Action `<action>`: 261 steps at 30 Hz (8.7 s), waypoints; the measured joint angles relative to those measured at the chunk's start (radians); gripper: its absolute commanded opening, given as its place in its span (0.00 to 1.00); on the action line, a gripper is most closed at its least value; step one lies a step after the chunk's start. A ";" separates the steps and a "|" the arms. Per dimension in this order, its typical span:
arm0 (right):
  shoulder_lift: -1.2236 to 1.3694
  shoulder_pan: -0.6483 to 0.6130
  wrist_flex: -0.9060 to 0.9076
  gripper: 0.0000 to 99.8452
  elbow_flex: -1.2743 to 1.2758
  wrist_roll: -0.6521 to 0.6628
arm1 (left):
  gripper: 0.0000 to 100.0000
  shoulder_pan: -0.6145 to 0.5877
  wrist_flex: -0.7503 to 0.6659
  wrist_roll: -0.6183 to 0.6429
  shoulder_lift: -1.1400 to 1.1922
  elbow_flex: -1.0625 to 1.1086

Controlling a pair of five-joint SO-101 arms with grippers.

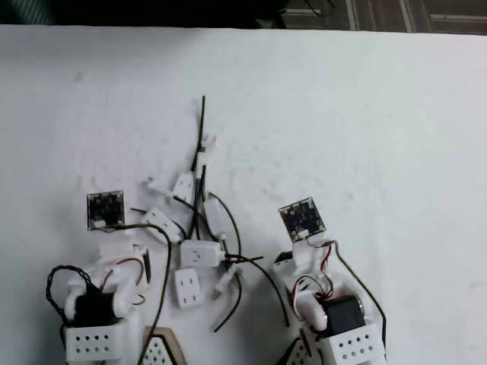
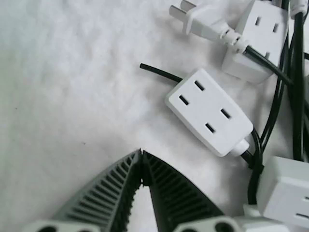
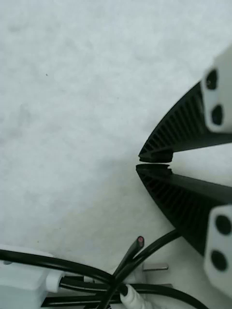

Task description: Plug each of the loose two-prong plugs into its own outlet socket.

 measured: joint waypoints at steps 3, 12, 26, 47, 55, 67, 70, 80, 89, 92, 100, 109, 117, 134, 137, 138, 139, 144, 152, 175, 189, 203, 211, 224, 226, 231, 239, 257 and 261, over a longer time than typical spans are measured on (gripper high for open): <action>0.000 0.000 0.000 0.02 0.000 0.000 | 0.03 0.000 0.000 0.000 0.000 0.000; 0.000 0.000 0.000 0.02 0.000 0.000 | 0.03 0.000 0.000 0.000 0.000 0.000; 0.000 0.000 0.000 0.02 0.000 0.000 | 0.03 0.000 0.000 0.000 0.000 0.000; 0.000 0.000 0.000 0.02 0.000 0.000 | 0.03 0.000 0.000 0.000 0.000 0.000; 0.000 0.000 0.000 0.02 0.000 0.000 | 0.03 0.000 0.000 0.000 0.000 0.000; 0.000 0.000 0.000 0.02 0.000 0.000 | 0.03 -0.005 0.000 -0.315 -0.002 -0.196; 0.000 0.000 0.000 0.02 0.000 0.000 | 0.03 -0.006 -0.012 -0.488 -0.006 -0.262; 0.000 0.000 0.000 0.02 0.000 0.000 | 0.03 -0.006 0.017 -0.740 -0.009 -0.491; 0.000 0.000 0.000 0.02 0.000 0.000 | 0.03 -0.008 0.115 -0.761 0.594 -0.804; 0.000 0.000 0.000 0.02 0.000 0.000 | 0.10 -0.008 0.157 -0.761 0.806 -0.950; 0.000 0.000 0.000 0.02 0.000 0.000 | 0.27 -0.041 0.210 -0.660 1.039 -1.086; 0.000 0.000 0.000 0.02 0.000 0.000 | 0.26 -0.049 0.210 -0.500 1.046 -1.074; 0.000 -0.034 0.000 0.02 0.000 0.000 | 0.27 -0.052 0.186 -0.496 1.048 -1.019; 0.000 -0.126 0.026 0.02 0.000 0.000 | 0.27 -0.002 -0.086 -1.189 1.297 -0.910; 0.000 -0.126 0.026 0.02 0.000 0.000 | 0.29 0.044 -0.097 -1.320 1.335 -0.910; 0.000 -0.126 0.026 0.02 0.000 0.000 | 0.31 0.060 -0.106 -1.353 1.344 -0.910; 0.000 -0.126 0.026 0.02 0.000 0.000 | 0.32 0.075 -0.117 -1.373 1.353 -0.910; 0.000 -0.126 0.026 0.02 0.000 0.000 | 0.34 0.138 -0.192 -1.399 1.415 -0.910; 0.000 -0.126 0.026 0.02 0.000 0.000 | 0.34 0.203 -0.221 -1.401 1.583 -0.967; 0.000 -0.126 0.028 0.02 0.000 0.000 | 0.02 0.180 -0.176 -1.324 1.752 -1.034; 0.000 -0.126 0.028 0.02 0.000 0.000 | 0.02 0.144 0.089 -0.890 1.631 -1.112; 0.000 -0.126 0.028 0.02 0.000 0.000 | 0.02 0.219 -0.075 -0.726 1.887 -1.134; 0.000 -0.126 0.028 0.02 0.000 0.000 | 0.02 0.310 -0.074 -0.641 2.097 -1.435; 0.000 -0.092 0.028 0.02 0.000 0.000 | 0.02 0.413 0.120 -0.508 2.486 -2.093; 0.000 -0.071 0.028 0.02 0.000 0.000 | 0.02 0.414 0.175 -0.502 2.499 -2.151; 0.000 -0.061 0.028 0.02 0.000 0.000 | 0.02 0.420 0.287 -0.486 2.498 -2.196; 0.000 -0.052 0.028 0.02 0.000 0.000 | 0.02 0.410 0.437 -0.446 2.446 -2.199; 0.000 -0.052 0.028 0.02 0.000 0.000 | 0.11 0.285 0.077 -0.520 1.927 -1.347; 0.000 -0.052 0.028 0.02 0.000 0.000 | 0.26 0.279 0.018 -0.523 1.864 -1.255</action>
